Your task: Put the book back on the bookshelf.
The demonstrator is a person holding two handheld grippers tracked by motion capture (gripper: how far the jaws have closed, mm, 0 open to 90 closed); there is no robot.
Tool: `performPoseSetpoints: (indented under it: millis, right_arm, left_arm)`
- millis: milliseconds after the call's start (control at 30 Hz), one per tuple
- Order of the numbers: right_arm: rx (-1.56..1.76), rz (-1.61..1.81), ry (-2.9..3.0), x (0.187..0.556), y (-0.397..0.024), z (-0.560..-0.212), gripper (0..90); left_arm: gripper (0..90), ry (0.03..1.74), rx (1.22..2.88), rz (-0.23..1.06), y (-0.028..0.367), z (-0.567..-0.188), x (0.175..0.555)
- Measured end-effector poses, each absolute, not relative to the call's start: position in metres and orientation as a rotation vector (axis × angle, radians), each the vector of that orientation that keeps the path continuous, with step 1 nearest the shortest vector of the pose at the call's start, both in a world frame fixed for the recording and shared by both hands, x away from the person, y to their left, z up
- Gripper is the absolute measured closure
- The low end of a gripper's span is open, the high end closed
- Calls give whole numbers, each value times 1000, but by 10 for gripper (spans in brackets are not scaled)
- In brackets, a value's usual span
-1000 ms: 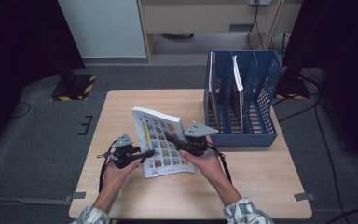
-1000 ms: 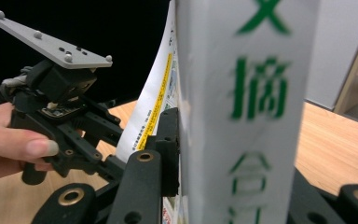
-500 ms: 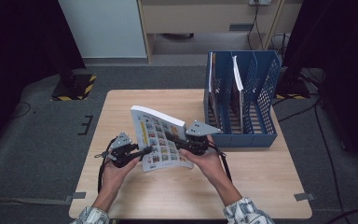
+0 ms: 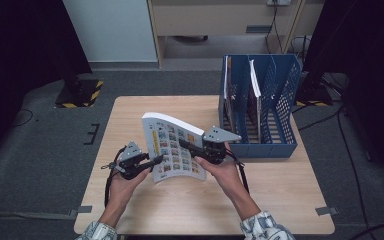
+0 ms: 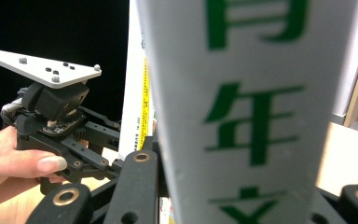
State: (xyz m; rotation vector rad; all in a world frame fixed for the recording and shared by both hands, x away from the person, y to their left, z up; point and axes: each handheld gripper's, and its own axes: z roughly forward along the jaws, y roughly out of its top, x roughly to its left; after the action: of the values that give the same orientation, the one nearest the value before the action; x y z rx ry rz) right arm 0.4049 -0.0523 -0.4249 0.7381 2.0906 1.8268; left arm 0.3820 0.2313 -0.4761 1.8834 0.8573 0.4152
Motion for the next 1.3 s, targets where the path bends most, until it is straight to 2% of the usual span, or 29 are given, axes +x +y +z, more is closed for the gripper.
performPoseSetpoints:
  millis: [1300]
  right_arm:
    - [741,1861,2047,405,-50,-420,697]
  left_arm:
    - [661,830,1853,429,232,-479,382]
